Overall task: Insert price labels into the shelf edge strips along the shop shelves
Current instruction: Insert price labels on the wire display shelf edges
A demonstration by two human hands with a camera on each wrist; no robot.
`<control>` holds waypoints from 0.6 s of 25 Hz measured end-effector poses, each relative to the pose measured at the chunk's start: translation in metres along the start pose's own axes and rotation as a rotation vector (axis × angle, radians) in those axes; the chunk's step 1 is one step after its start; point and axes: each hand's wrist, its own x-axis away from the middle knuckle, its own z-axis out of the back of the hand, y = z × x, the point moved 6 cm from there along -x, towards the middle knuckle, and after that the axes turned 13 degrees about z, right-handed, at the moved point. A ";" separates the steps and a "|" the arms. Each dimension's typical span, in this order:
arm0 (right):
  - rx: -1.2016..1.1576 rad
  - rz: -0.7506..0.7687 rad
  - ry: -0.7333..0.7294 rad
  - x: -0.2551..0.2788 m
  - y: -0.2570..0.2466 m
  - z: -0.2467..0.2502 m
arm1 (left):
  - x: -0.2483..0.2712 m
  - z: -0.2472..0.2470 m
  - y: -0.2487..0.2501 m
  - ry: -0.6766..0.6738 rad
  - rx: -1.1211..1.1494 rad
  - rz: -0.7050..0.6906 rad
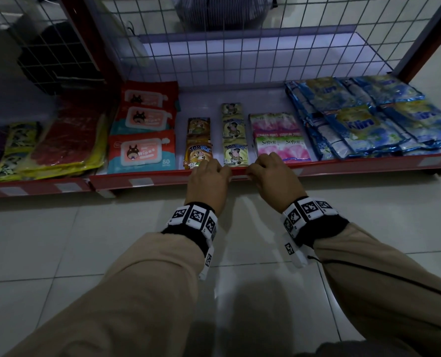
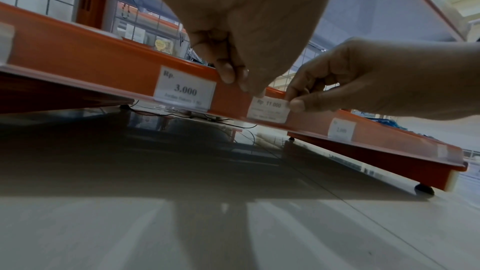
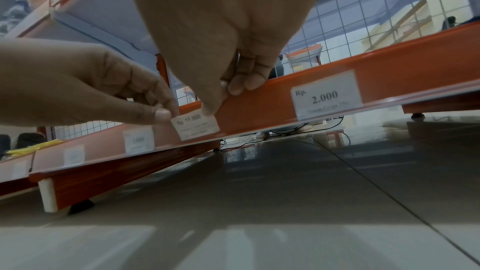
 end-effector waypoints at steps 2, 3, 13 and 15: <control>-0.017 -0.004 0.032 0.002 -0.001 0.001 | -0.002 -0.002 0.000 -0.012 -0.016 -0.002; -0.023 -0.004 0.036 0.002 -0.001 0.002 | -0.003 -0.002 0.000 -0.014 -0.026 -0.001; -0.022 -0.049 -0.001 0.006 0.001 -0.002 | 0.004 0.001 -0.002 0.014 0.011 -0.023; -0.054 -0.051 0.029 0.008 0.002 -0.001 | 0.005 0.001 -0.001 0.015 0.019 -0.018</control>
